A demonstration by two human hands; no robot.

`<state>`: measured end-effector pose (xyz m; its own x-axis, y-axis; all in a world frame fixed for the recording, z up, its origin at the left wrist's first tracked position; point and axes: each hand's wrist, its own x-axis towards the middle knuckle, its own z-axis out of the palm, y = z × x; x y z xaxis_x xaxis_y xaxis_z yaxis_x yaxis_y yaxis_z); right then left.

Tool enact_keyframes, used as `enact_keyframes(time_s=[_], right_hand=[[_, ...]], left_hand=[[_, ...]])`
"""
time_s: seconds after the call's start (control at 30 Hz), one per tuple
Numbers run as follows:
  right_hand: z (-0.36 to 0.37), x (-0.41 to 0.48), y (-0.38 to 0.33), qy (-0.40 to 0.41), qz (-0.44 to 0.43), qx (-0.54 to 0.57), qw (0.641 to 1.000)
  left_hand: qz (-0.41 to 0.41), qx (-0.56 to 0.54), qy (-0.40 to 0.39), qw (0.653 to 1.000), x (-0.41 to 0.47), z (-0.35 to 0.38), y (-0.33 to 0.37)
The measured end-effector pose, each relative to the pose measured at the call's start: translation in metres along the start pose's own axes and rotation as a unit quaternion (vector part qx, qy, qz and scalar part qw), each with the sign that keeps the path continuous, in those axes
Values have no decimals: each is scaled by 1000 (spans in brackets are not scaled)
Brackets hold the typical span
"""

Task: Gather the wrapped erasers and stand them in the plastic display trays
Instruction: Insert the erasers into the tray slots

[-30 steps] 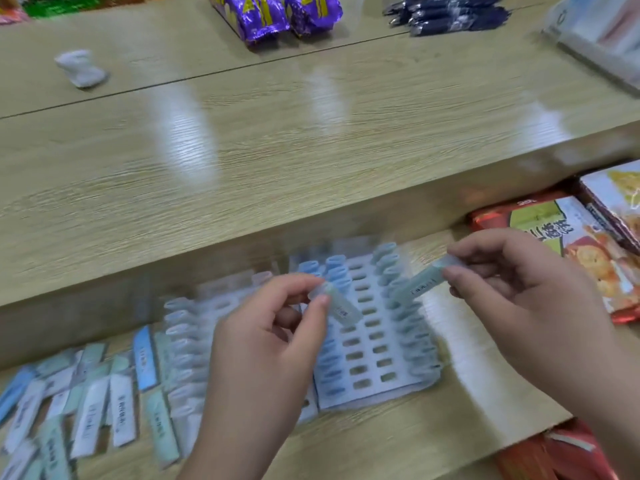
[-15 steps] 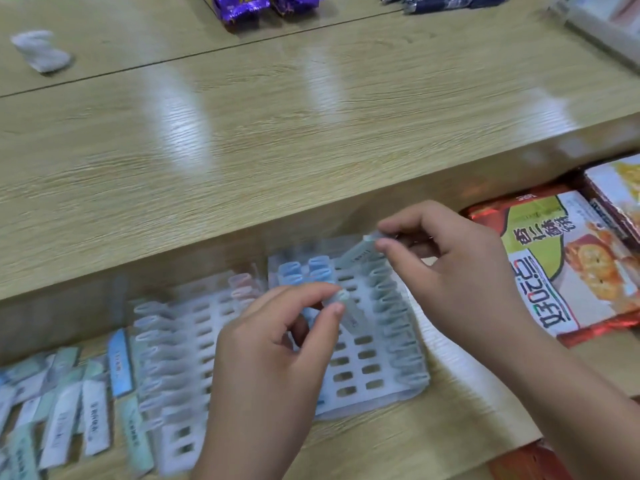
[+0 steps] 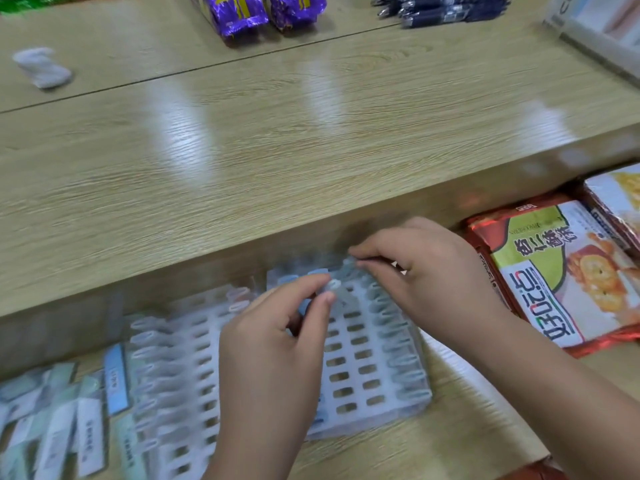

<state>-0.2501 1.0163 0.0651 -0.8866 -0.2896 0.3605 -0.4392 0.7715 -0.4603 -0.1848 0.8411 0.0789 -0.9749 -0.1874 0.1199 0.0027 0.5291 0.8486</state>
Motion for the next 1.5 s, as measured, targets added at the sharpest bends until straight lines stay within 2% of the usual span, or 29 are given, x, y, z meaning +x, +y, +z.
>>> enact_keyframes(time_s=[0.1,0.2,0.3,0.67,0.77,0.9,1.03,1.1,1.2,1.27,1.37,1.5], right_hand=[[-1,2,7,-25,-33,-27,999],[2,0,8,-43,-70,-51,995],[3,1,3,-60,-76,-93,991],[3,-2,3,-87,-18,-50,995],[2,0,2,-95,-22,-53,994],[0,-1,0,-96,-10,-46,994],[-2,-4,-5,-119,5,-52,992],[-3,-6,-16,-94,5,-66,993],[3,-9,-48,-8,12,-67,998],[15,-9,-84,17,-7,-34,999],[47,-5,-156,-24,-44,43,998],[106,-4,-241,-152,-44,92,983]], left_hand=[[29,31,-3,999,6,7,-2],[98,101,11,990,8,10,-5],[142,152,25,978,12,15,-11],[203,184,28,961,24,20,-20],[191,186,26,963,25,21,-20],[224,211,-6,951,26,20,-20],[213,263,-62,939,25,13,-15],[222,252,-61,940,20,5,-17],[184,150,-15,971,9,-35,-25],[149,124,41,980,-3,-77,-39],[75,107,121,984,-26,-141,-73],[-48,114,181,976,-55,-209,-133]])
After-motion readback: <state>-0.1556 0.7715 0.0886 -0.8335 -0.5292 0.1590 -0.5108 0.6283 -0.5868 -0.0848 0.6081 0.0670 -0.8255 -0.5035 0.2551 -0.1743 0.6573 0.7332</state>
